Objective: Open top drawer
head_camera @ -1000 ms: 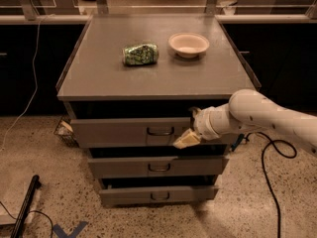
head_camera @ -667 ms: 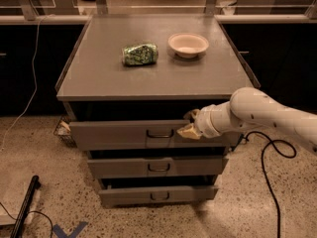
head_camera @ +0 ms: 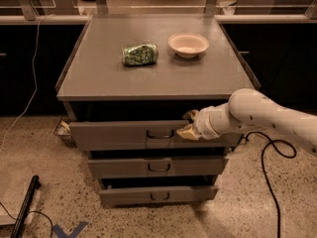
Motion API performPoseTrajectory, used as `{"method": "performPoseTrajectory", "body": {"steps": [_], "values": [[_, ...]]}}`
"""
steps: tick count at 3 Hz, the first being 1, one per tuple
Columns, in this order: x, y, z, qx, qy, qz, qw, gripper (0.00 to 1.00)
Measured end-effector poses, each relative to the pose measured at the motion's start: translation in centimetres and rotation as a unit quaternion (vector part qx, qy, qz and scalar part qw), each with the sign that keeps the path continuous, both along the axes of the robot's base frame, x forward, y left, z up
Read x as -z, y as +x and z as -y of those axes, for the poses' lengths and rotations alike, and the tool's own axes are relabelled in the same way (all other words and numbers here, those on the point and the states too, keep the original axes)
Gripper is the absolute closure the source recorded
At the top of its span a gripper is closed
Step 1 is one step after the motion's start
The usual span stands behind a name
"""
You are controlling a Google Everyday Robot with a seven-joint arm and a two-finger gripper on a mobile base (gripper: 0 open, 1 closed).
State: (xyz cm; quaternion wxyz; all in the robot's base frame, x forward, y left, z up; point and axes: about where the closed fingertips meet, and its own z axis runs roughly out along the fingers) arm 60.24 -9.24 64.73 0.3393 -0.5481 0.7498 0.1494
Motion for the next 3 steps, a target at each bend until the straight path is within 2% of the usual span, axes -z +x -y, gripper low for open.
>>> {"method": "performPoseTrajectory", "body": {"steps": [3], "values": [[-1.71, 0.00, 0.10, 0.000, 0.000, 0.000, 1.0000, 1.00]]}}
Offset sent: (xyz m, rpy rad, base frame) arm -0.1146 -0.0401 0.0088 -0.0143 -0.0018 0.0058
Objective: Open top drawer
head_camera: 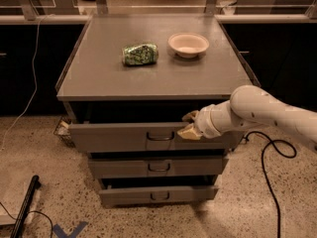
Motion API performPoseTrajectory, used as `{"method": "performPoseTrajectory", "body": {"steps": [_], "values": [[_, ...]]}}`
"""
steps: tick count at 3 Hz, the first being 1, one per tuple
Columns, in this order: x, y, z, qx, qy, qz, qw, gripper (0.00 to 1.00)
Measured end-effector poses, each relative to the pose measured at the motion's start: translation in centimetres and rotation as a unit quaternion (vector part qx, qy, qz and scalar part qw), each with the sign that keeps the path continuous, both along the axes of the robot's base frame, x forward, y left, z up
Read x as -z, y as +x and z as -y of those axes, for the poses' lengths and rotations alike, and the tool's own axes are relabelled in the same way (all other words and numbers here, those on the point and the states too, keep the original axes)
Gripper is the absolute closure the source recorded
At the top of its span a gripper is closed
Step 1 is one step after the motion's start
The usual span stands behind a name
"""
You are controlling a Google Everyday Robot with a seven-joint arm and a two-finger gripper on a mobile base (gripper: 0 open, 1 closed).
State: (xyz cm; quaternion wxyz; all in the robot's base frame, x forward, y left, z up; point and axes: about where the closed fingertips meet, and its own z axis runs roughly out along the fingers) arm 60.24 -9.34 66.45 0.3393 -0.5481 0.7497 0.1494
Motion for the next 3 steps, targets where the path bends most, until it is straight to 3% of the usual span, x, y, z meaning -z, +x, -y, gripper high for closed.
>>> {"method": "performPoseTrajectory", "body": {"steps": [3], "values": [[-0.57, -0.88, 0.40, 0.001, 0.002, 0.000, 1.0000, 1.00]]}}
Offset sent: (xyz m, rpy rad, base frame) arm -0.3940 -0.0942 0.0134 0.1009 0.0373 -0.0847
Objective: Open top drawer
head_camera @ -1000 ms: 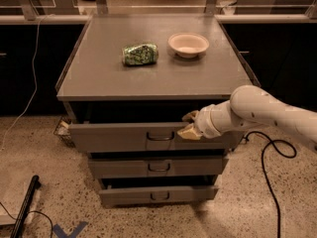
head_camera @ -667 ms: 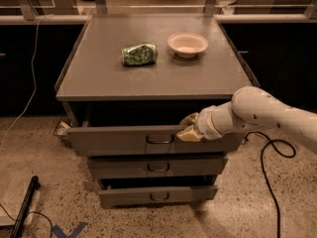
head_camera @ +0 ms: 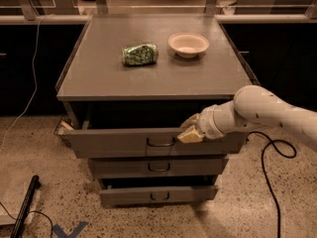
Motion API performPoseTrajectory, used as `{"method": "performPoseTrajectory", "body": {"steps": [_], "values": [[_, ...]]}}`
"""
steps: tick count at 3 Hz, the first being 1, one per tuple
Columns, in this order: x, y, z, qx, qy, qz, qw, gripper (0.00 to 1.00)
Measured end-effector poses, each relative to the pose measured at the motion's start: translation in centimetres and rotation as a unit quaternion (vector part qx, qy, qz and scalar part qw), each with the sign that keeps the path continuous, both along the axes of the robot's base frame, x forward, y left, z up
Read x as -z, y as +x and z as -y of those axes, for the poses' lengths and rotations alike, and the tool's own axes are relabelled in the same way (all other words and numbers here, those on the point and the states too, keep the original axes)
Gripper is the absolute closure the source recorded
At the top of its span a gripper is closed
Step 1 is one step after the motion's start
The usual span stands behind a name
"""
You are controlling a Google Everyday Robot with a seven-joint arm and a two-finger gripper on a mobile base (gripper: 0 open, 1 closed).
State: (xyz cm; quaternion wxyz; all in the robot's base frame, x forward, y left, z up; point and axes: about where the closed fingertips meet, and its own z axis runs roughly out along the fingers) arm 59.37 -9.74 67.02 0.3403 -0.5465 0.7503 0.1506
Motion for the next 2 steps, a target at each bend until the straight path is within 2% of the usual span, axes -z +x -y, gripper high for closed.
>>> {"method": "performPoseTrajectory", "body": {"steps": [1, 2], "values": [[0.00, 0.00, 0.00, 0.000, 0.000, 0.000, 1.0000, 0.87], [0.00, 0.00, 0.00, 0.000, 0.000, 0.000, 1.0000, 0.63]]}}
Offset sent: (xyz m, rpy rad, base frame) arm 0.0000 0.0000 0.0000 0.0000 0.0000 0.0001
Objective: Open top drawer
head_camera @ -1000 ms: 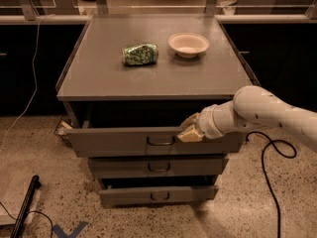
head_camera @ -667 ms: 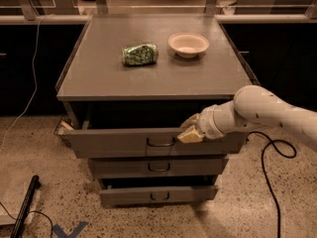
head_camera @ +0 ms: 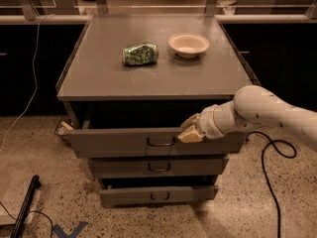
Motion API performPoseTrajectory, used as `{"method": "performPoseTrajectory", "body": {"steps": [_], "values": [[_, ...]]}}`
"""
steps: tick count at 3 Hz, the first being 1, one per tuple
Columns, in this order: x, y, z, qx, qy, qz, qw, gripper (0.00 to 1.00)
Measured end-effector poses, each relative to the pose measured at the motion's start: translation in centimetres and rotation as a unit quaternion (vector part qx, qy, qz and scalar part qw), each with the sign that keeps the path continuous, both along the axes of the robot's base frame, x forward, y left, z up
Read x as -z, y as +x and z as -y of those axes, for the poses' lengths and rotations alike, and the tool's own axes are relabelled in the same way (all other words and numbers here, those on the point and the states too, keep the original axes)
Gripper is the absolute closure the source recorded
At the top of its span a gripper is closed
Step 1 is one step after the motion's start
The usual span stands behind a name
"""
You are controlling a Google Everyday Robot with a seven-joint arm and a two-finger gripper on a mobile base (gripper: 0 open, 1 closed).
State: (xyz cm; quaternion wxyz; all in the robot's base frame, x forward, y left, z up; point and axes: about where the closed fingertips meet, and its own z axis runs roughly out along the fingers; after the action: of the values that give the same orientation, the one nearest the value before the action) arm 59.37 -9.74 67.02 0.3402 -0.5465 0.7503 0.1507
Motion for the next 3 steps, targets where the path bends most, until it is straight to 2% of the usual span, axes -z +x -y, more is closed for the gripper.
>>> {"method": "performPoseTrajectory", "body": {"steps": [1, 2, 3], "values": [[0.00, 0.00, 0.00, 0.000, 0.000, 0.000, 1.0000, 0.41], [0.01, 0.00, -0.01, 0.000, 0.000, 0.000, 1.0000, 0.09], [0.01, 0.00, -0.01, 0.000, 0.000, 0.000, 1.0000, 0.00]]}}
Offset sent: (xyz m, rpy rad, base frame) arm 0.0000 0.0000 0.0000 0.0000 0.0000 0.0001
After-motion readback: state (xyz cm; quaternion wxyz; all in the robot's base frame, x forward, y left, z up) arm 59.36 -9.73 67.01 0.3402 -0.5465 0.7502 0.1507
